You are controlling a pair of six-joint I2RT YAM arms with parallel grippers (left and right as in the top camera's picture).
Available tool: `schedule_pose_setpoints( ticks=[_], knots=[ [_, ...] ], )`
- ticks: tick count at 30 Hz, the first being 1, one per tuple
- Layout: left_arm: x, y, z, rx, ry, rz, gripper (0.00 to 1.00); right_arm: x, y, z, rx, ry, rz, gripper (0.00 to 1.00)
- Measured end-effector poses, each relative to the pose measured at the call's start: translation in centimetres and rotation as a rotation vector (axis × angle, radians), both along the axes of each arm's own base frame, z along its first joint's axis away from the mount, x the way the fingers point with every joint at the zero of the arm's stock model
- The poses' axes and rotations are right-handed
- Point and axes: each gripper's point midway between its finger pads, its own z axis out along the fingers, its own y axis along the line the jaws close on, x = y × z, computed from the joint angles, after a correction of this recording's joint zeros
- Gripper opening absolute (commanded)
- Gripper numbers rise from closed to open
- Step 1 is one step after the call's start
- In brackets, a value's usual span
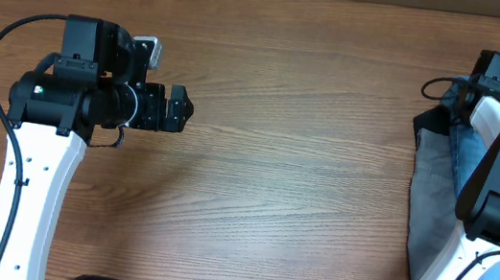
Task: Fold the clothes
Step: 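Reach the right gripper to the light-blue jeans on the pile and grasp, then lift the jeans with the right gripper and drag them leftward onto the table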
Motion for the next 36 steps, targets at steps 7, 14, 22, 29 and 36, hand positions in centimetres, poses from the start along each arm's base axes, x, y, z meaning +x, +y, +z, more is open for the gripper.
schedule_pose_setpoints(
  ticks=[7,14,22,29,36],
  knots=[
    [0.0,0.0,0.0,-0.004,0.005,0.008,1.00,-0.4,0.2,0.8,-0.008,0.038,0.029,0.04],
    [0.0,0.0,0.0,-0.008,0.009,0.016,1.00,-1.0,-0.5,11.9,-0.068,-0.111,0.008,0.04],
    [-0.7,0.0,-0.2,-0.012,0.041,0.017,1.00,-5.2,-1.1,31.3,-0.207,-0.416,-0.024,0.04],
    [-1.0,0.5,5.3,0.012,-0.030,0.033,1.00,-7.4,13.0,49.1,-0.249,-0.770,0.304,0.04],
    [-2.3,3.3,15.2,0.131,-0.257,0.129,1.00,-13.3,34.1,57.1,-0.075,-1.023,0.807,0.49]
  ],
)
